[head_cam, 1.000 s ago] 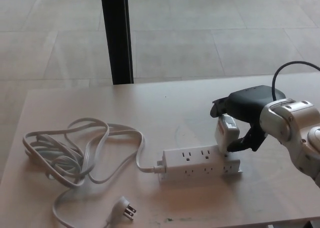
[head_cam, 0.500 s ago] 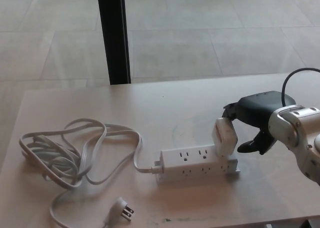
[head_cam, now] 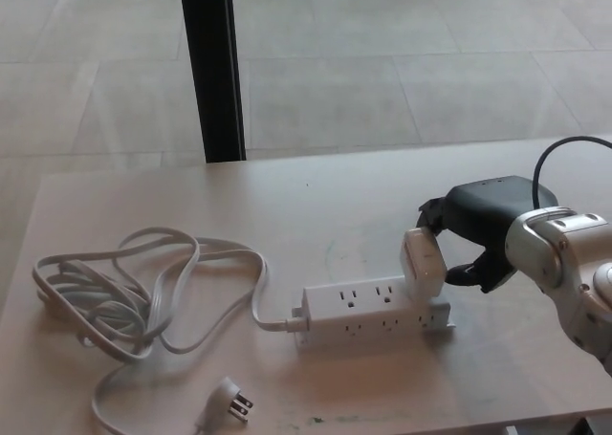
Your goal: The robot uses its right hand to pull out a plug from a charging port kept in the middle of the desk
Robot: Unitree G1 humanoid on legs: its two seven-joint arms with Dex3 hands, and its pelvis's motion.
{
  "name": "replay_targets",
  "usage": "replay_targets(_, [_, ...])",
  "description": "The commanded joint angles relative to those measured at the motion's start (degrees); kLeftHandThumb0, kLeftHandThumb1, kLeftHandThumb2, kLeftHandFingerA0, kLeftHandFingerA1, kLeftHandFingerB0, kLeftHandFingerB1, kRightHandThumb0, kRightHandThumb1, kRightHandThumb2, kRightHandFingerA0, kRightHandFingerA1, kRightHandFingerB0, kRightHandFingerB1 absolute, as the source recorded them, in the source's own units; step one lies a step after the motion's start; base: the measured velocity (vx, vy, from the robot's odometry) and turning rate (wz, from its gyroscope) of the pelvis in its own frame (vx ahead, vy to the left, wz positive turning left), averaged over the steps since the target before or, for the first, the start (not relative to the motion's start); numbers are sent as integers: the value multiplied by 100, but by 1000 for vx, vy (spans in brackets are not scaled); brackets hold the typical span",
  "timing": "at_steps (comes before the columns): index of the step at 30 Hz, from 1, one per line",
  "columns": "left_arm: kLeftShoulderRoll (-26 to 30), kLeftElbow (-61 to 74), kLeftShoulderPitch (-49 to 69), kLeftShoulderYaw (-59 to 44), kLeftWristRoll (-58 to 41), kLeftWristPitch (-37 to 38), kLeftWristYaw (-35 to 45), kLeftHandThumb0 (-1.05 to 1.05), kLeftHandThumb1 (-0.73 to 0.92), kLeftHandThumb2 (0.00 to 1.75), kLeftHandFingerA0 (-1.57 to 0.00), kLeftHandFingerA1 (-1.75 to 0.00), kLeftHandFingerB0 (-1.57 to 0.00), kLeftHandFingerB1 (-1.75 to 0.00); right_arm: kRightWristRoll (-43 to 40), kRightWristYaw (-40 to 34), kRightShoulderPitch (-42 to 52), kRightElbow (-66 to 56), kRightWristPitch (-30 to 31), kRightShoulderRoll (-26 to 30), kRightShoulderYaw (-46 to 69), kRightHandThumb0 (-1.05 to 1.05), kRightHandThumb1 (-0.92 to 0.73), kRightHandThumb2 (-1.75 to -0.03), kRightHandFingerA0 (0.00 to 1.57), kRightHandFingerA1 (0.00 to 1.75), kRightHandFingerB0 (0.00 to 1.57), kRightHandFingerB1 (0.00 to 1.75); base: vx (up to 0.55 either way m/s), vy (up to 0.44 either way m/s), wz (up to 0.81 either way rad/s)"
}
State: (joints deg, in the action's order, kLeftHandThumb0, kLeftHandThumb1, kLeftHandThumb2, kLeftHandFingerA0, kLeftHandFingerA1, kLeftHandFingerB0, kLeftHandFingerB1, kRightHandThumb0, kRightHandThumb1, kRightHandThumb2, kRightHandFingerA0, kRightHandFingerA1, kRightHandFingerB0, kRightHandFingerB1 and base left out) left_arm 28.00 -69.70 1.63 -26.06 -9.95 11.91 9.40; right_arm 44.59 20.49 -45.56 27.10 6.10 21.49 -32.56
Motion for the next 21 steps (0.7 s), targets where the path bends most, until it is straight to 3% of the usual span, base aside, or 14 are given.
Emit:
replay_targets(1, [9, -8, 14, -42, -94, 86, -55, -84, 91, 68, -69, -50, -55, -38, 99, 192, 26, 27, 73, -60, -99, -61, -58, -58, 78, 111, 49, 40, 0, 0, 0])
replay_targets(3, [12, 33, 39, -39, -99, 104, -27, -83, 92, 69, -70, -52, -55, -39, 202, 862, -91, -29, 319, 13, -271, -84, -45, -83, 87, 135, 15, 43, 0, 0, 0])
replay_targets(5, [12, 34, 39, -38, -99, 104, -27, -83, 92, 69, -70, -52, -55, -39, 199, 878, -93, -42, 339, 16, -281, -84, -45, -83, 87, 135, 15, 43, 0, 0, 0])
replay_targets(6, [-11, 55, 57, -72, -136, 144, -20, -86, 92, 68, -73, -55, -56, -40, 152, 1453, -195, -74, 581, 34, -319, -83, -40, -81, 83, 123, 5, 22, 0, 0, 0])
replay_targets(7, [-12, 55, 56, -72, -135, 146, -26, -80, 72, 113, -67, -64, -51, -54, 144, 1679, -259, -45, 600, 61, -362, -83, -38, -82, 82, 115, 4, 8, 0, 0, 0])
replay_targets(8, [-10, 68, 60, -59, -122, 127, -39, -79, 72, 113, -68, -64, -51, -55, 102, 2003, -336, -22, 641, 91, -395, -84, -38, -83, 77, 108, 0, 2, 0, 0, 0])
replay_targets(9, [-7, 36, 38, -54, -110, 109, -65, -85, 92, 69, -73, -54, -58, -40, 55, 2069, -334, -33, 694, 97, -361, -85, -48, -56, 78, 107, 0, 4, 0, 0, 0])
replay_targets(14, [2, 45, 37, -37, -85, 134, -76, -85, 92, 70, -71, -54, -59, -43, -28, 2307, -364, -67, 757, 138, -321, -86, -47, -55, 68, 102, 0, 0, 0, 0, 0])
replay_targets(16, [14, 63, 34, -22, -69, 127, -80, -90, 75, 94, -71, -62, -56, -49, -66, 2280, -356, -84, 803, 83, -279, -84, -45, -55, 67, 99, 0, 0, 0, 0, 0])
replay_targets(17, [18, 53, 27, -20, -63, 120, -94, -84, 92, 70, -75, -57, -60, -42, -72, 2149, -316, -101, 751, 65, -253, -88, -44, -58, 67, 114, 0, 0, 0, 0, 0])
replay_targets(18, [19, 43, 19, -22, -62, 120, -111, -85, 92, 71, -75, -58, -60, -43, -83, 2021, -267, -151, 770, 23, -208, -88, -42, -59, 66, 127, 0, 1, 0, 0, 0])
replay_targets(19, [19, 33, 16, -20, -58, 131, -113, -90, 77, 92, -76, -64, -58, -51, -35, 1831, -207, -219, 813, -28, -186, -72, -36, -86, 58, 106, 0, 9, 0, 0, 0])
replay_targets(20, [18, 22, 6, -11, -46, 133, -135, -90, 77, 92, -76, -64, -58, -51, 8, 1746, -163, -294, 835, -37, -182, -72, -36, -86, 58, 106, 0, 9, 0, 0, 0])
replay_targets(21, [17, 31, -3, -2, -41, 117, -141, -92, 76, 95, -74, -62, -56, -50, 12, 1527, -92, -375, 828, -79, -129, -84, -41, -82, 81, 128, 8, 20, 0, 0, 0])
